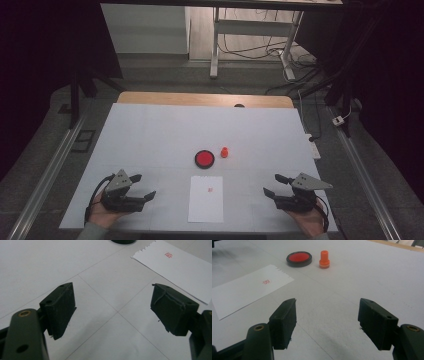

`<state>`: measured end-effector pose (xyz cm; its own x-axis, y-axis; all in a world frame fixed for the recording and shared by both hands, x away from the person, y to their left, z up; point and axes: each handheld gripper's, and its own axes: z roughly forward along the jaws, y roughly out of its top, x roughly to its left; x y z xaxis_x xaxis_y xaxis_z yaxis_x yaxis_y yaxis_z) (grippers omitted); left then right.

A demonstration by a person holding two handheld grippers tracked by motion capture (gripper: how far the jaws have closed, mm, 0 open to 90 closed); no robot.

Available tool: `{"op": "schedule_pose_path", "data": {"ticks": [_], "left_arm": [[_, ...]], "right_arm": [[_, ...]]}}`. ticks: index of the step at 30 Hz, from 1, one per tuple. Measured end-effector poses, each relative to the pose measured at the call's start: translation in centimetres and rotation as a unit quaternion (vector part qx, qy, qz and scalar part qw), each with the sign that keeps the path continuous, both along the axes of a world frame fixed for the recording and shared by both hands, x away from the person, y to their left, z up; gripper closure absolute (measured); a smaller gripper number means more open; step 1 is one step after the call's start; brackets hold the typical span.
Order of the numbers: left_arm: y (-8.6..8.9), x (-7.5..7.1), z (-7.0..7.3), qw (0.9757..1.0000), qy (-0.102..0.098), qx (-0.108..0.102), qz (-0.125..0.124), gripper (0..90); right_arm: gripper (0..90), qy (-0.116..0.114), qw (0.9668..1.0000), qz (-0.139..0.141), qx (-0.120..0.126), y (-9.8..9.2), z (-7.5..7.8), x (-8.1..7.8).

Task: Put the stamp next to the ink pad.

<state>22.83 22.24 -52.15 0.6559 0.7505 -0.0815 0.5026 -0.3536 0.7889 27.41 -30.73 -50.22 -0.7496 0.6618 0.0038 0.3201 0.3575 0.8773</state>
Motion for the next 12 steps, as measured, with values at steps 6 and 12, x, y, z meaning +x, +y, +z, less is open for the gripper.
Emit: {"op": "schedule_pose_path", "data": {"ticks": [6, 12], "left_arm": [[-0.01, 0.03, -0.02, 1.0, 0.0, 0.0, 0.0, 20.3], [0.02, 0.02, 0.0, 1.0, 0.0, -0.001, 0.001, 20.3]], "right_arm": [[31.0, 0.0, 1.0, -0.002, 0.002, -0.07, -0.05, 0.0], [31.0, -0.002, 1.0, 0.0, 0.001, -0.01, -0.04, 0.01]]}}
